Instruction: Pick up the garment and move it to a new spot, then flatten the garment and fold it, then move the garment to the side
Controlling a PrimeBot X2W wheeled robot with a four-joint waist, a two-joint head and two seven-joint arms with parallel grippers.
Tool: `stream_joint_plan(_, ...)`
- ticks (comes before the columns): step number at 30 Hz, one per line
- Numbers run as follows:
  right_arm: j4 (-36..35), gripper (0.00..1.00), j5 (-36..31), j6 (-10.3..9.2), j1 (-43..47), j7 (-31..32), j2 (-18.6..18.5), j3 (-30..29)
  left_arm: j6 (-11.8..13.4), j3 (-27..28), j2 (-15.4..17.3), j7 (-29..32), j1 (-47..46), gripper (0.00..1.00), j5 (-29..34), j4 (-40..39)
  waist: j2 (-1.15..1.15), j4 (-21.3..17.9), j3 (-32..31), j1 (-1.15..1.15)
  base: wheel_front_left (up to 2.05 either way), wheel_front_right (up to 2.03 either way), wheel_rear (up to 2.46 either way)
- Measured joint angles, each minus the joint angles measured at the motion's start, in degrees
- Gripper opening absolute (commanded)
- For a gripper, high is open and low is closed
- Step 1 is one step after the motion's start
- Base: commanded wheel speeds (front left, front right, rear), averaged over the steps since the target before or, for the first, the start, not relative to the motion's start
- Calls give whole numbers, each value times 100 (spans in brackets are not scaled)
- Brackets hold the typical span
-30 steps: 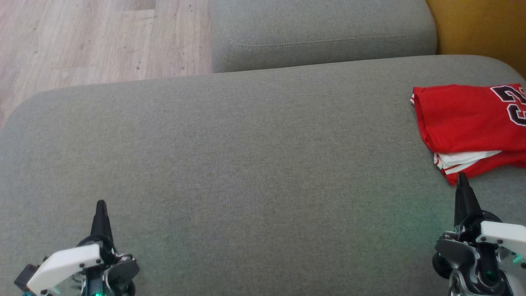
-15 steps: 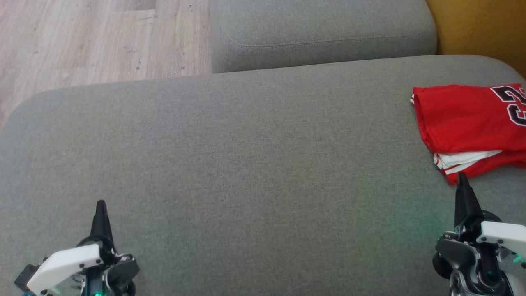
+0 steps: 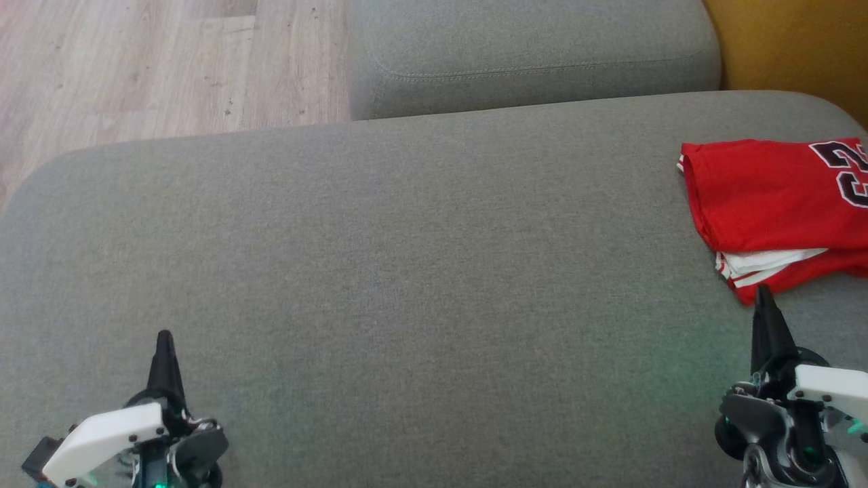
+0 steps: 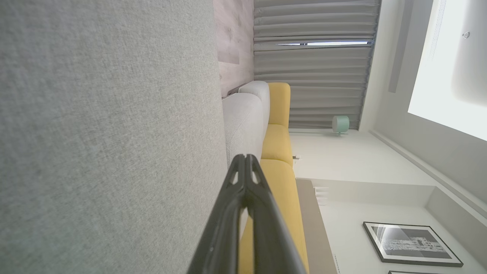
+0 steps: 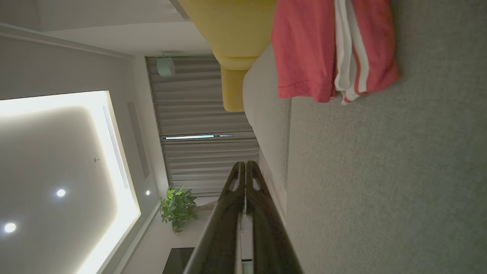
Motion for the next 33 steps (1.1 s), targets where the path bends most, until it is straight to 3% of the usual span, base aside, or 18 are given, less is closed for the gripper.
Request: stream_joint_plan(33, 1, 0, -11, 0, 0, 52, 7, -51, 0, 45, -23, 44, 0, 0, 19, 1, 0, 0, 0, 0, 0, 0, 0)
